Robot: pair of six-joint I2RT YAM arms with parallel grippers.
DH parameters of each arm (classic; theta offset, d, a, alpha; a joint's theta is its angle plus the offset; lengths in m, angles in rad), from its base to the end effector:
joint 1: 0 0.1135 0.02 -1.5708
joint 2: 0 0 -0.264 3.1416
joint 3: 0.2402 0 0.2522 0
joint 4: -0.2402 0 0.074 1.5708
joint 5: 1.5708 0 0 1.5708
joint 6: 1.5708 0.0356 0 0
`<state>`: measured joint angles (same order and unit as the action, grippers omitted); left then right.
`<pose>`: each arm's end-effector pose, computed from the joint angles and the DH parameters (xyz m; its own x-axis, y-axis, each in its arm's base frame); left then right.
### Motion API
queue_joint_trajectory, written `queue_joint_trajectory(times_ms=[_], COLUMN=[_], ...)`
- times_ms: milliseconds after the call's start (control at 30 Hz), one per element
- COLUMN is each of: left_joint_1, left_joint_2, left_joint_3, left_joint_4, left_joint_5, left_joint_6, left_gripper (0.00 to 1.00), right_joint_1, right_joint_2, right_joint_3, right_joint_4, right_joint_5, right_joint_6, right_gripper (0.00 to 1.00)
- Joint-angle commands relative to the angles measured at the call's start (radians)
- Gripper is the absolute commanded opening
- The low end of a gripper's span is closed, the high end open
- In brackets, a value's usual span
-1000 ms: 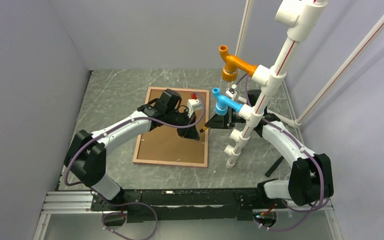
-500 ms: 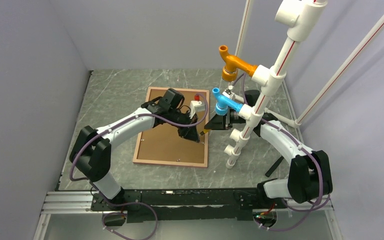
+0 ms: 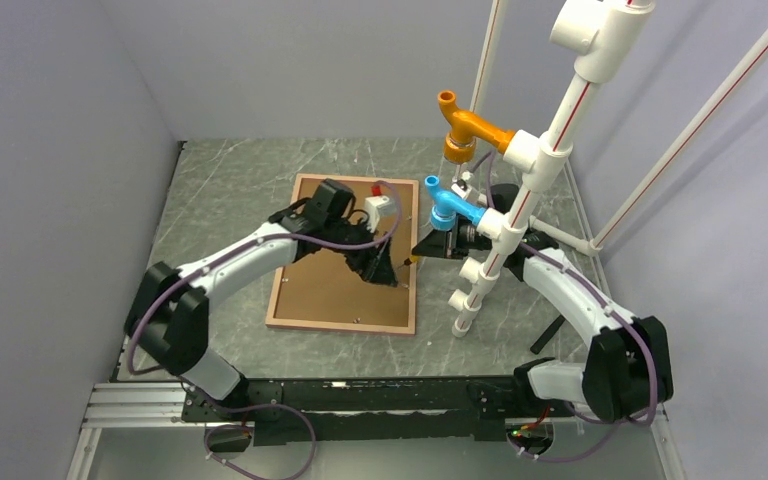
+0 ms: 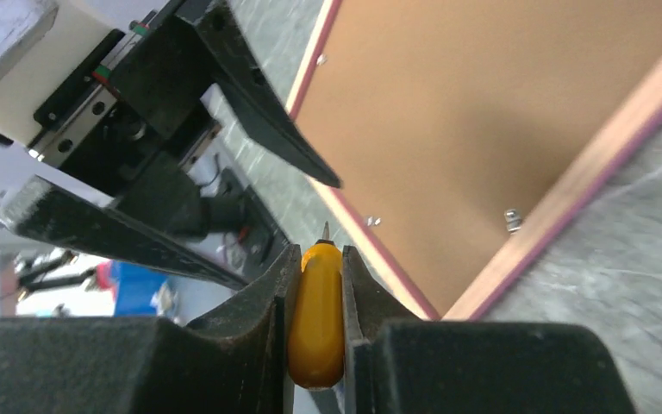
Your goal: Take the photo out of the frame
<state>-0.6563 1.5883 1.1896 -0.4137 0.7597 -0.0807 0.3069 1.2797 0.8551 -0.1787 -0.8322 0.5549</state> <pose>0.2562 -0.2283 0.2652 -0.6392 0.4185 -0.6452 0.7687 0.3202 -0.5538 0.2521 0.1075 0.2646 -0.8727 0.0956 -0.4789 -0.3813 0.4795 0.7904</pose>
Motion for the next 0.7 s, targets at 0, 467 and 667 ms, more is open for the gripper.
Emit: queue_joint_trajectory(times_ms=[0, 467, 667], left_joint_1=[0.094, 0.651, 0.694], left_joint_2=[-0.177, -0.378, -0.143], left_joint_3=[-0.124, -0.345, -0.175], left_joint_4=[0.136, -0.127, -0.159], left_joint_5=[-0.099, -0.342, -0.378], left_joint_6=[-0.181, -0.233, -0.193], left_gripper=[0.85, 0.96, 0.96], right_joint_1=[0.000, 0.011, 0.045], right_joint_2=[-0.093, -0.076, -0.004], right_joint_3=[-0.006, -0.011, 0.020], right_joint_4=[0.010, 0.064, 0.117], right_joint_5=[0.272, 0.720, 0.811], right_joint_6=[0.059, -0.037, -0.097], right_gripper=[0.00, 0.00, 0.00])
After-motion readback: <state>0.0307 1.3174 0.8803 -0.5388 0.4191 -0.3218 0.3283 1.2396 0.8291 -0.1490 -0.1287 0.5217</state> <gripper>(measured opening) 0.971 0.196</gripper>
